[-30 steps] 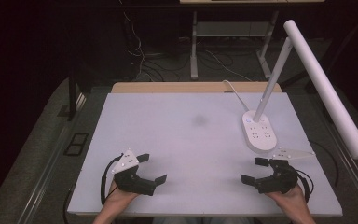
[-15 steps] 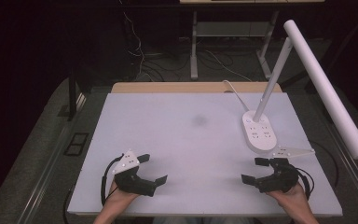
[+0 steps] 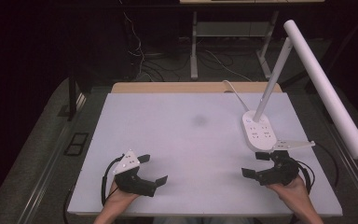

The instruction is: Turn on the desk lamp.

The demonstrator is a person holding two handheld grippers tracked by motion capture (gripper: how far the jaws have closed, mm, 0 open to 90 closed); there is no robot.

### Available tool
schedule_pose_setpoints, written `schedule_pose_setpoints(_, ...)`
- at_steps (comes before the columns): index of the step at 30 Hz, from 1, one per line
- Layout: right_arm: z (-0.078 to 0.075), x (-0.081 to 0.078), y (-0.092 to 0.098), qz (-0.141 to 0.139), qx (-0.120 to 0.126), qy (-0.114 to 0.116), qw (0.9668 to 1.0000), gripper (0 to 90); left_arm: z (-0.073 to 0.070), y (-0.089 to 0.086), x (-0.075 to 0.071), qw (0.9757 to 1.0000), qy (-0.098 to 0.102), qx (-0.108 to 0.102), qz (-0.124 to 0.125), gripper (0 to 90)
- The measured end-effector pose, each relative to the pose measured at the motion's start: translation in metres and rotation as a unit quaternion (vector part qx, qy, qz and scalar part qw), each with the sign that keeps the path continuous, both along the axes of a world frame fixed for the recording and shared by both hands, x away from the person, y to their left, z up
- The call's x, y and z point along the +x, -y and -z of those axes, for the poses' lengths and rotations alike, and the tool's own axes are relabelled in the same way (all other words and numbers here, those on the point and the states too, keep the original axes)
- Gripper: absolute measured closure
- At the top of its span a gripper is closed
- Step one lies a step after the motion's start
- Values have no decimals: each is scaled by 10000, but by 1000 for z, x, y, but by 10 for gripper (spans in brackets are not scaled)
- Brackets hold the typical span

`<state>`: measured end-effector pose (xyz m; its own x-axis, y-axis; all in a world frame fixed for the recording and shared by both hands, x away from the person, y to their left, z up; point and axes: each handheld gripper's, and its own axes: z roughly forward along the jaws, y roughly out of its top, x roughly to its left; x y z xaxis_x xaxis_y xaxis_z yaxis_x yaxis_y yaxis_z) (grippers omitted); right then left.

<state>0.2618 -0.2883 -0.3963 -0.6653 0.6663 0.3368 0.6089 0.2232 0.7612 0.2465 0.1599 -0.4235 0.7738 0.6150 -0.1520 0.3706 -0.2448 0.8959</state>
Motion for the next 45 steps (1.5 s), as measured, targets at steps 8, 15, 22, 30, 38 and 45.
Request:
schedule_pose_setpoints(8,-10,9,9,46,16,7,10000,3,0,-1,0,10000,11,-3,-13,0)
schedule_pose_setpoints(15,-18,17,16,74,-2,-14,10000,3,0,-1,0,10000,1,7,-16,0)
schedule_pose_setpoints(22,-26,29,24,105,-56,-27,9999,3,0,0,0,10000,-6,1,-17,0)
schedule_pose_setpoints(30,-34,40,32,191,-94,4,9998,3,0,0,0,10000,-7,2,-27,0)
schedule_pose_setpoints(38,-39,51,38,247,-151,-9,9996,3,0,0,0,10000,-8,1,-28,0)
schedule_pose_setpoints(45,-40,61,43,312,-159,-41,9994,3,0,-1,0,10000,-13,-9,-40,0)
